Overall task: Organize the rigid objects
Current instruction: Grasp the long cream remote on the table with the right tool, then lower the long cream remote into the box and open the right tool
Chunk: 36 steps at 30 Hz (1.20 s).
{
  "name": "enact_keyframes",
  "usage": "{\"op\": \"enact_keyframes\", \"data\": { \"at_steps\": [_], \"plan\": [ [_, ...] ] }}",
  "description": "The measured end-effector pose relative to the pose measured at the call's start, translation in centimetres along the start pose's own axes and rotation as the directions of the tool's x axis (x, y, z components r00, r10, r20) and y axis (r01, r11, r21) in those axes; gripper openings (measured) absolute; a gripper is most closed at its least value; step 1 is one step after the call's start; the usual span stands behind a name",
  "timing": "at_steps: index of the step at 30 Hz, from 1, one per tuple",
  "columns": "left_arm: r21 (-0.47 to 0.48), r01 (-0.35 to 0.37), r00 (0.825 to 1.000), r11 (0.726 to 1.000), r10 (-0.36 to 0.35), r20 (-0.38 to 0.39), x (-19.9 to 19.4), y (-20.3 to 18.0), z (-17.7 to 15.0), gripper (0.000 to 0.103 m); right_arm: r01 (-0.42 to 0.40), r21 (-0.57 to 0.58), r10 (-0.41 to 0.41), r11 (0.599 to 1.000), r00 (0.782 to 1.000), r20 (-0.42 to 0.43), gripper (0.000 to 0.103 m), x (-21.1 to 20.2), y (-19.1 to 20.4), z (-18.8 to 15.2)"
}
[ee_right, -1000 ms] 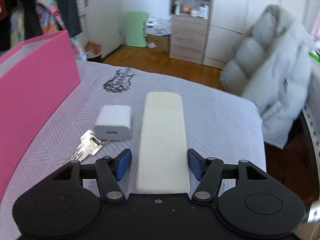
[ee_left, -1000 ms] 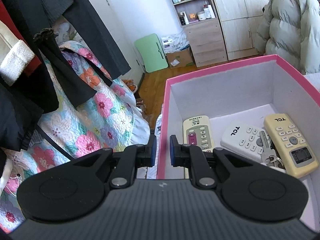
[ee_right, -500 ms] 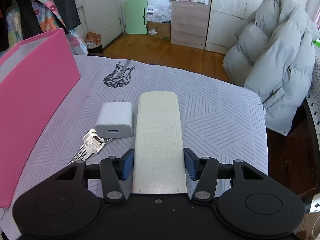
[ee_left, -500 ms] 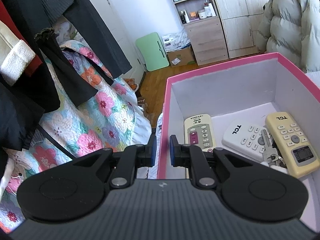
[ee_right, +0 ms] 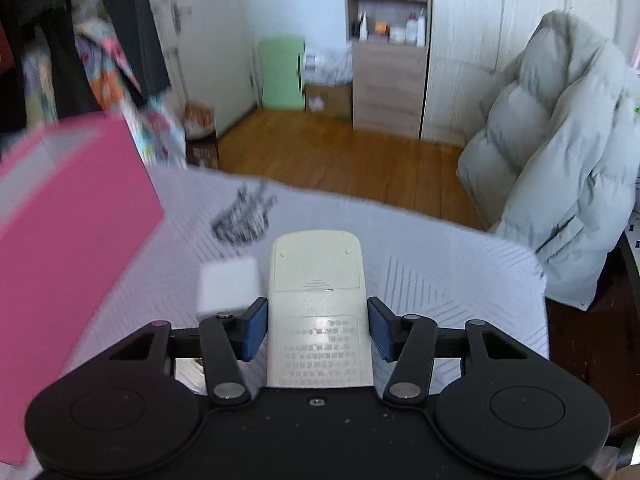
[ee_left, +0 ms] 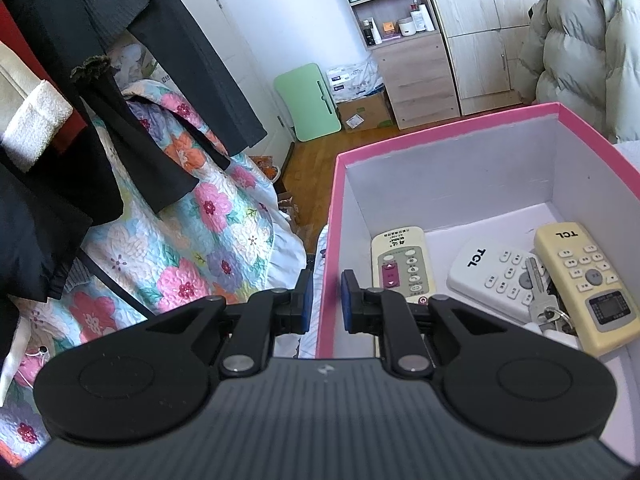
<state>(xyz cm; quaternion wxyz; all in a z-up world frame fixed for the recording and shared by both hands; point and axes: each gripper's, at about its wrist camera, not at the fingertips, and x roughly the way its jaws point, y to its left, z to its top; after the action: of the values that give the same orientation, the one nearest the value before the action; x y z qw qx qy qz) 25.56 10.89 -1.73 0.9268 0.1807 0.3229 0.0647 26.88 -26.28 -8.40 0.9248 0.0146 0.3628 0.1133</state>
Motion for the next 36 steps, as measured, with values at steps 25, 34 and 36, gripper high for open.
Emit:
{"op": "enact_keyframes", "data": {
  "at_steps": [25,34,36],
  "plan": [
    [-0.007,0.024,0.999,1.000,-0.025,-0.022,0.4,0.0,0.2,0.013,-0.353,-0.248,0.406,0.902,0.889,0.210,0.058,0.2,17.9,9.3],
    [-0.018,0.034,0.999,0.999,-0.035,-0.032,0.6,0.2,0.2,0.013,-0.287,-0.254,0.316,0.924,0.945,0.080,0.058,1.6,20.7,5.6],
    [-0.019,0.037,0.999,0.999,-0.037,-0.029,0.5,0.2,0.2,0.013,-0.265,-0.300,0.297,0.916,0.952,0.067,0.058,0.1,21.1,4.4]
  ]
}}
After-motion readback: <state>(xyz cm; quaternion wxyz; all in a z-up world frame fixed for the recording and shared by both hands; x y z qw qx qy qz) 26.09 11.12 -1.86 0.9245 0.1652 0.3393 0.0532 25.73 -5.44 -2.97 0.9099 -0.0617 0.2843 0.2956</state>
